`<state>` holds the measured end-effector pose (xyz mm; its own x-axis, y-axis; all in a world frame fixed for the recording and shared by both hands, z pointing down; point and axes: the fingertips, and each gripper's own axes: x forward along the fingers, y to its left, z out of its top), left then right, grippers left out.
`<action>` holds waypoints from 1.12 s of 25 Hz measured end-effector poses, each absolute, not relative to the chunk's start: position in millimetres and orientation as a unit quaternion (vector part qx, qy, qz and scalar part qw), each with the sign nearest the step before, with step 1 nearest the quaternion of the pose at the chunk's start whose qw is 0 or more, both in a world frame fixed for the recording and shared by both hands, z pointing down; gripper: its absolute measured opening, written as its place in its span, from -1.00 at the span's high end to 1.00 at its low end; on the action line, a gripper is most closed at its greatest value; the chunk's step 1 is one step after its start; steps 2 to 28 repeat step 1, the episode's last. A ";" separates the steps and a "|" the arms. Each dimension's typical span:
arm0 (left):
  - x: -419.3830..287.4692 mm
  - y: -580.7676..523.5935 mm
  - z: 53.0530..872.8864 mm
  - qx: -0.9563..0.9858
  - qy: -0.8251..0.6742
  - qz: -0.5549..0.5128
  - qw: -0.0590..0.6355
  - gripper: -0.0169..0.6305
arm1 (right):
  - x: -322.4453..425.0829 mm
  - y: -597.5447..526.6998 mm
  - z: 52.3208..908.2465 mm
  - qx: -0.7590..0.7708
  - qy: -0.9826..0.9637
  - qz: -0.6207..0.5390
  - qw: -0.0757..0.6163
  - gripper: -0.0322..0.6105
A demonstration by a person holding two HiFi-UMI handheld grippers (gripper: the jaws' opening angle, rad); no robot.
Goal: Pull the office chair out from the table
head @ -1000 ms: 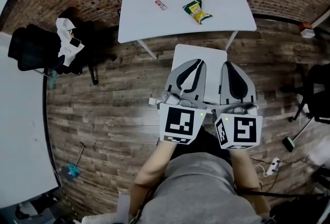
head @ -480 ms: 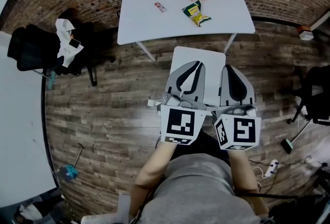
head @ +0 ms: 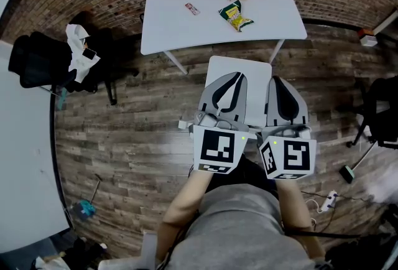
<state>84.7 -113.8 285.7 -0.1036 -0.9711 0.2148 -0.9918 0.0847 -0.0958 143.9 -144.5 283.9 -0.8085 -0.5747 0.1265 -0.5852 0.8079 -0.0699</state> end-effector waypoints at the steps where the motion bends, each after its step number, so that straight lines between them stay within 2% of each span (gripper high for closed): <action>1: 84.3 -113.8 285.7 0.668 -0.734 0.109 0.047 0.88 | 143.1 -144.1 284.0 0.305 -0.950 0.053 0.050 0.86; 28: 84.3 -113.8 285.7 0.668 -0.734 0.109 0.047 0.88 | 143.1 -144.1 284.0 0.305 -0.950 0.053 0.050 0.86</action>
